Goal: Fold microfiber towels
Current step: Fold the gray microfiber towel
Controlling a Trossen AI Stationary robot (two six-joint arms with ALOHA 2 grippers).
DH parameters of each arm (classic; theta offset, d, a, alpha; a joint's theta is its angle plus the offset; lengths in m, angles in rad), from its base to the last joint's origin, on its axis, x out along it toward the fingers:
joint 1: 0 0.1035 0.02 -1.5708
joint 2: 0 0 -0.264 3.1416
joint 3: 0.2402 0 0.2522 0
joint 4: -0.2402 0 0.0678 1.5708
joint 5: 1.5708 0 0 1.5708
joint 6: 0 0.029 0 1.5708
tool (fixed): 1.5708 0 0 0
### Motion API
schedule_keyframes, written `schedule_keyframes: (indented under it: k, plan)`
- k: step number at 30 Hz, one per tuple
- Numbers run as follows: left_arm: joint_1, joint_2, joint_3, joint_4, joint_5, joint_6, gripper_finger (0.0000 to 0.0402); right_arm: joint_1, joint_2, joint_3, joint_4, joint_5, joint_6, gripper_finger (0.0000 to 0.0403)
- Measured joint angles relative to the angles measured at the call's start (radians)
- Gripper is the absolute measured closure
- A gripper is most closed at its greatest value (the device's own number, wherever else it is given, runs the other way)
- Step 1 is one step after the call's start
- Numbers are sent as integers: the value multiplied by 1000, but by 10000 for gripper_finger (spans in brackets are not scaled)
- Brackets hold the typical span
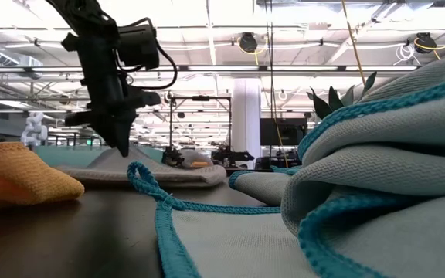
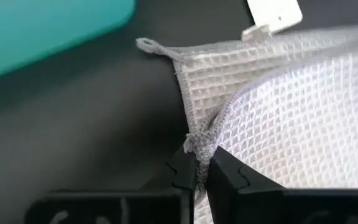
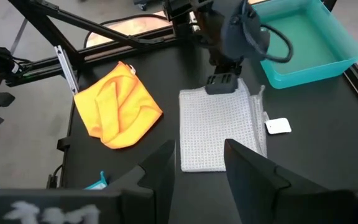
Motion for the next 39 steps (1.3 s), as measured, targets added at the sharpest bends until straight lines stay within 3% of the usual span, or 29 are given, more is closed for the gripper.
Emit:
schedule_keyframes:
  k: [9, 20, 27, 34, 36, 39]
  plan:
    - [45, 14, 0, 124, -25, 126, 392, 0, 0, 0, 0, -3, 17, 275]
    - [90, 21, 1, 294, 6, 211, 274, 0, 0, 0, 0, -4, 36, 275]
    - [91, 21, 1, 299, 52, 196, 248, 0, 0, -1, -29, -3, 41, 275]
    - [35, 18, 1, 245, 71, 168, 248, -30, 0, -219, 43, -6, 97, 275]
    - [7, 3, 1, 216, 71, 165, 248, -44, 0, -326, 149, -17, 118, 275]
    - [-39, -8, 1, 167, 71, 136, 248, -65, 5, -497, 424, -118, 179, 275]
